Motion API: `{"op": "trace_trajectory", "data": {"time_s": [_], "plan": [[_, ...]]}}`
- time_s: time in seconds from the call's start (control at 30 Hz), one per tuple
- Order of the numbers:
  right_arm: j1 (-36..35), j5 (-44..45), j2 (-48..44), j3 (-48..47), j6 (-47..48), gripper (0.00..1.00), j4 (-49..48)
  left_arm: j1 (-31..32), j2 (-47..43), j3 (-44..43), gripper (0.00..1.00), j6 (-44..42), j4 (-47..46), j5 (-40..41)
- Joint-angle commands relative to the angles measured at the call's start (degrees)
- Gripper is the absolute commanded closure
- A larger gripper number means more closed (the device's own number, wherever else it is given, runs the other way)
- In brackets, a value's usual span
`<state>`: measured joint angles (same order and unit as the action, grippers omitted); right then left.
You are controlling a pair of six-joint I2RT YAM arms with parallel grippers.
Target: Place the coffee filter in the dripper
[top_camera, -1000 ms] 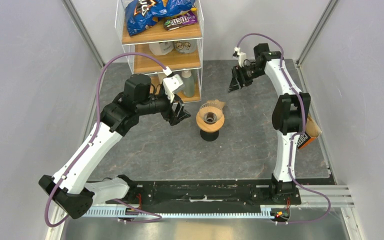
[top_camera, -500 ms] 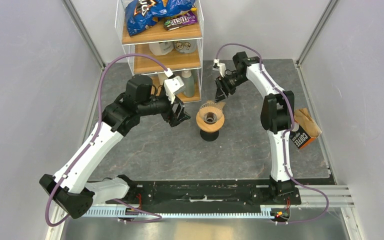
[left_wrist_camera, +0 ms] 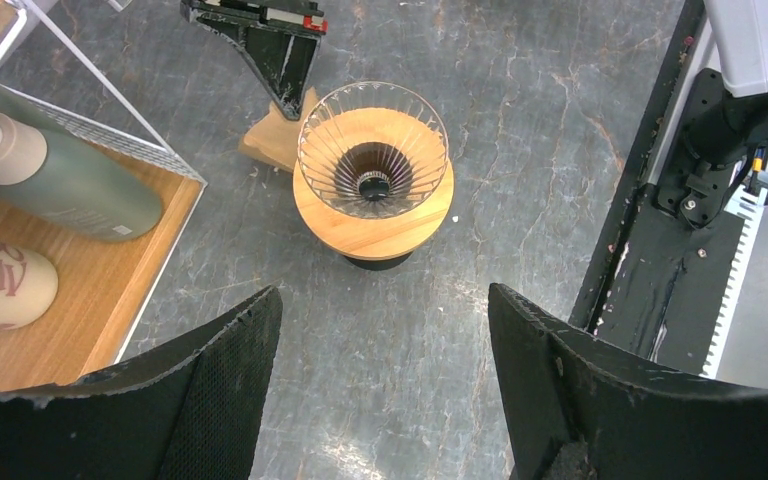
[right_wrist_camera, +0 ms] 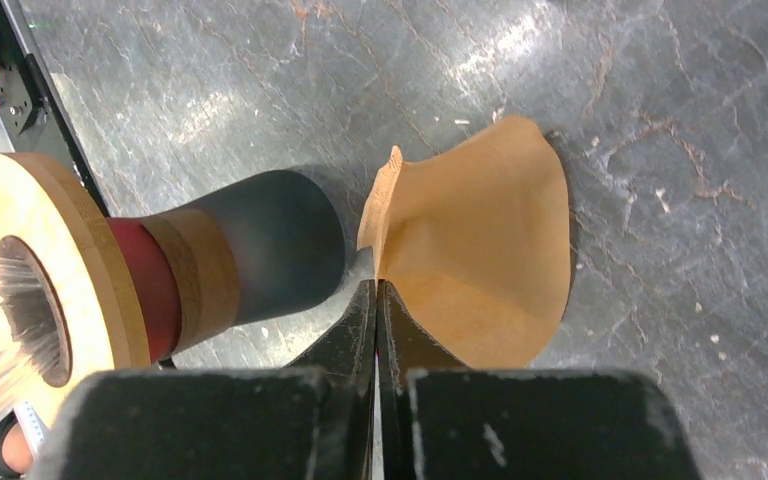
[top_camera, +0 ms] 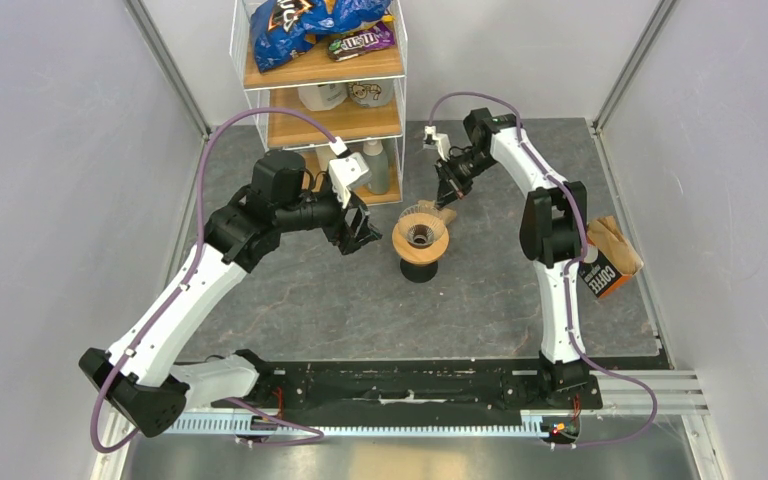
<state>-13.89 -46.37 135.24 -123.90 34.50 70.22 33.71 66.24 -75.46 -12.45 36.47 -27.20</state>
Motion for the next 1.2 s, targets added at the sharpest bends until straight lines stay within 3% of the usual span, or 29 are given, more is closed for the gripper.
{"op": "trace_trajectory", "data": {"time_s": [0.0, 0.4, 0.67, 0.93, 1.17], "plan": [[1.80, 2.00, -5.52, -2.81, 0.96, 1.00, 3.37, -0.33, -0.71, 0.22, 0.20, 1.28, -0.76, -1.45], [3.12, 14.33, -28.44, -8.01, 5.75, 1.00, 7.21, -0.40, -5.03, 2.86, 0.20, 1.80, -1.91, 1.96], [-10.77, 27.27, -44.58, 4.70, 7.27, 1.00, -2.15, -0.90, -7.11, 3.48, 0.20, 2.98, -2.55, 3.42], [-21.05, 34.95, -48.94, 17.68, 7.24, 1.00, -8.60, -1.63, -8.51, 3.56, 0.20, 3.48, -2.89, 5.47], [-24.21, 37.30, -48.78, 21.96, 7.25, 1.00, -11.87, -1.68, -8.53, 4.09, 0.20, 3.07, -3.07, 5.23]]}}
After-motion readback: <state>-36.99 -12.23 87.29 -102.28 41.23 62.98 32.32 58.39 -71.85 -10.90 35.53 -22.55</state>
